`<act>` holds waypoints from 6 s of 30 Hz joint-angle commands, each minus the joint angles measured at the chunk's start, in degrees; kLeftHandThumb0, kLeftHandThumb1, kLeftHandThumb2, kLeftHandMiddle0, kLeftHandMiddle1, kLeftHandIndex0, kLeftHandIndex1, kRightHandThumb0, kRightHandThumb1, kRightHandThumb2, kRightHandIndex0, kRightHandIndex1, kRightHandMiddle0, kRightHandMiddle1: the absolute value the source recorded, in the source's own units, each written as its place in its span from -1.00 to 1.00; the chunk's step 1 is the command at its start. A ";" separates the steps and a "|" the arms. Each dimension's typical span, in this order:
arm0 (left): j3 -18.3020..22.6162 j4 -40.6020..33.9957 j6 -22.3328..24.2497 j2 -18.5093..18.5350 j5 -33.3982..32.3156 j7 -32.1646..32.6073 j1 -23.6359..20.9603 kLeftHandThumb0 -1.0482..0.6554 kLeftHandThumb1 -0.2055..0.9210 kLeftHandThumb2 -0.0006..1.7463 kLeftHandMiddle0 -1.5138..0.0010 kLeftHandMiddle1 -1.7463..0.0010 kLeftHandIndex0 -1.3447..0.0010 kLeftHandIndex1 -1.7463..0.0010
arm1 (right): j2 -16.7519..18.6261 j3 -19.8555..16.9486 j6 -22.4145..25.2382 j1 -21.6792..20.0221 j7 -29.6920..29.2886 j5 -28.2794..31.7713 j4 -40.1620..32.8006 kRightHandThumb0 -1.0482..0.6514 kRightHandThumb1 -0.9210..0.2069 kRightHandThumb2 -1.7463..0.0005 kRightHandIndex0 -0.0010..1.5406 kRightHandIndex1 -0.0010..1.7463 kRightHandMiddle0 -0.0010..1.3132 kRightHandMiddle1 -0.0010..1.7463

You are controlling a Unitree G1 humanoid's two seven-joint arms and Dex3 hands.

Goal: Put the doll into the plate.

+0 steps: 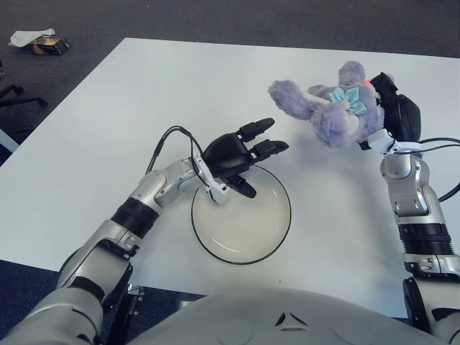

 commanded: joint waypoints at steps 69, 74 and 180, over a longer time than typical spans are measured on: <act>-13.65 43.38 16.54 -15.88 4.19 21.40 -26.06 -0.74 0.18 0.11 1.00 0.76 1.00 0.01 | -0.41 -0.75 -0.12 0.95 -1.00 -0.77 -0.85 0.23 0.45 -0.78 0.04 0.93 -0.19 1.00; -14.52 44.77 17.55 -16.38 3.66 22.08 -26.66 -0.74 0.14 0.12 1.00 0.79 1.00 0.02 | -0.40 -0.83 -0.27 1.15 -1.11 -0.76 -0.91 0.23 0.45 -0.78 0.03 0.95 -0.19 1.00; 34.76 42.90 16.05 -20.53 -64.49 -28.80 -25.55 -0.78 1.00 0.09 1.00 -0.33 0.97 -0.63 | -2.55 3.82 -6.71 -6.16 1.52 -2.27 2.13 0.23 0.65 -0.94 0.12 1.00 -0.05 1.00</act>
